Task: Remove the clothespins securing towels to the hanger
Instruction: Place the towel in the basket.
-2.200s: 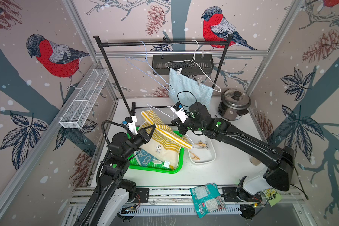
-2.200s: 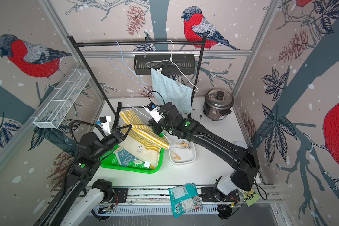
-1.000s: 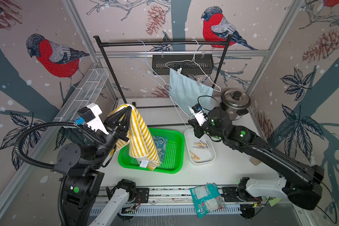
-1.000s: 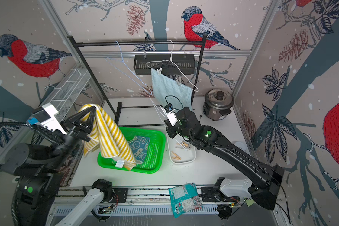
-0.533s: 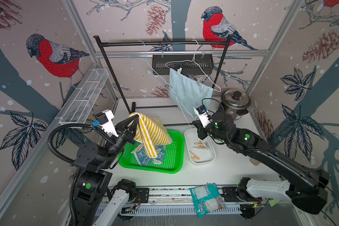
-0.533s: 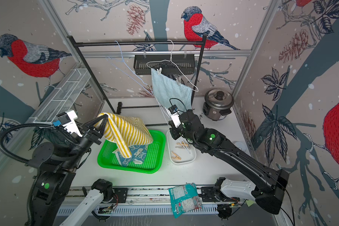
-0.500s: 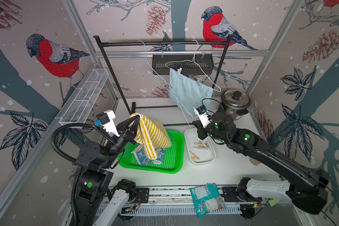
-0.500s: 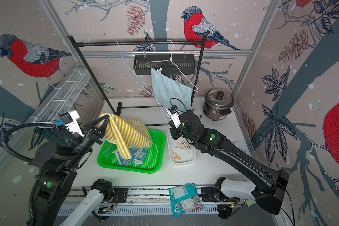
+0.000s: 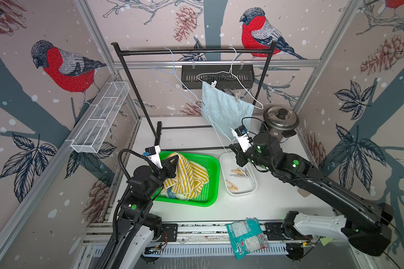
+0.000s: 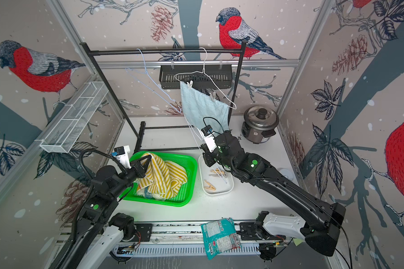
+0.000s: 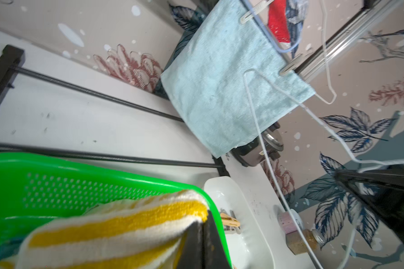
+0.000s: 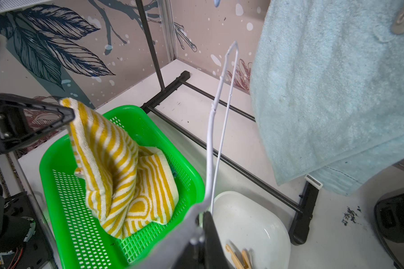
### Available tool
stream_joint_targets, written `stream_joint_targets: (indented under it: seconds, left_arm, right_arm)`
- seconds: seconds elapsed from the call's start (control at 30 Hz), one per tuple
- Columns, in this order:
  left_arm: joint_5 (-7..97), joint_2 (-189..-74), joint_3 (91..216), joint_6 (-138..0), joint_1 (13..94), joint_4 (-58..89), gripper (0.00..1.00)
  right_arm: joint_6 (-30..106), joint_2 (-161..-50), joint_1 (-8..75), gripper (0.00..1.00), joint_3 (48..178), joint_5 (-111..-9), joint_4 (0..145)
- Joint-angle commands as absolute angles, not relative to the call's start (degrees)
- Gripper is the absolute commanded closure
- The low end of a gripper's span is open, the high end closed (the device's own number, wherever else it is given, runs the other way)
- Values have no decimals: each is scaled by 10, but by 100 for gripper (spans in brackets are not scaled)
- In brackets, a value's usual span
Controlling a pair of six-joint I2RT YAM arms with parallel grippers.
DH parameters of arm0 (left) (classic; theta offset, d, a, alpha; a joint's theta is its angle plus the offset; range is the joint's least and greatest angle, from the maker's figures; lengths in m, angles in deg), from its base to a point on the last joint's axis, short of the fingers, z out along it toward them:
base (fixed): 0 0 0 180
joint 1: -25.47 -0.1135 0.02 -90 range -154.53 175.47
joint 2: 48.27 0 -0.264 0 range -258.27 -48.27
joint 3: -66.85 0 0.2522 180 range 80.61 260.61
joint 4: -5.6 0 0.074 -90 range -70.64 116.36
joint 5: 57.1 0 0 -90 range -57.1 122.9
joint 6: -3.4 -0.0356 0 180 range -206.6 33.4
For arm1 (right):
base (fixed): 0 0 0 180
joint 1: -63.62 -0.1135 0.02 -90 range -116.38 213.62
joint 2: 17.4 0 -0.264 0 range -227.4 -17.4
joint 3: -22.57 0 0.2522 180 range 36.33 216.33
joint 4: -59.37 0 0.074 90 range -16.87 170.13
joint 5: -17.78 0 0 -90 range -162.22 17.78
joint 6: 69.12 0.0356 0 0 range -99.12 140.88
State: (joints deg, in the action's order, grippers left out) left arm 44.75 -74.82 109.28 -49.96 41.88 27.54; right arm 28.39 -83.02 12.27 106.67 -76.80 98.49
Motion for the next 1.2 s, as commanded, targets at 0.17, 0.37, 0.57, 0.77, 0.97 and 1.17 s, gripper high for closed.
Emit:
stream_joint_targets:
  seconds: [0.17,0.37,0.57,0.77,0.97,1.17]
  left_arm:
    - [391,-724,994,-415,419,265,100]
    - [394,-697,930,-347,419,274,100]
    - [332,-666,984,-385,419,342,52]
    - [306,-696,1149,-484,419,451,29]
    - [395,-767,1293,-645,420,399,28]
    - [576,-864,1318,-877,422,236,35]
  right_arm:
    - [294,-824,121,100,1076,-738,971]
    - [292,-824,121,100,1074,-746,966]
    - [282,-834,122,100,1083,-719,970]
    - [262,-845,125,100,1088,-652,974]
    - [261,-848,142,100,1090,-622,968]
    - [271,-859,164,100,1107,-596,992]
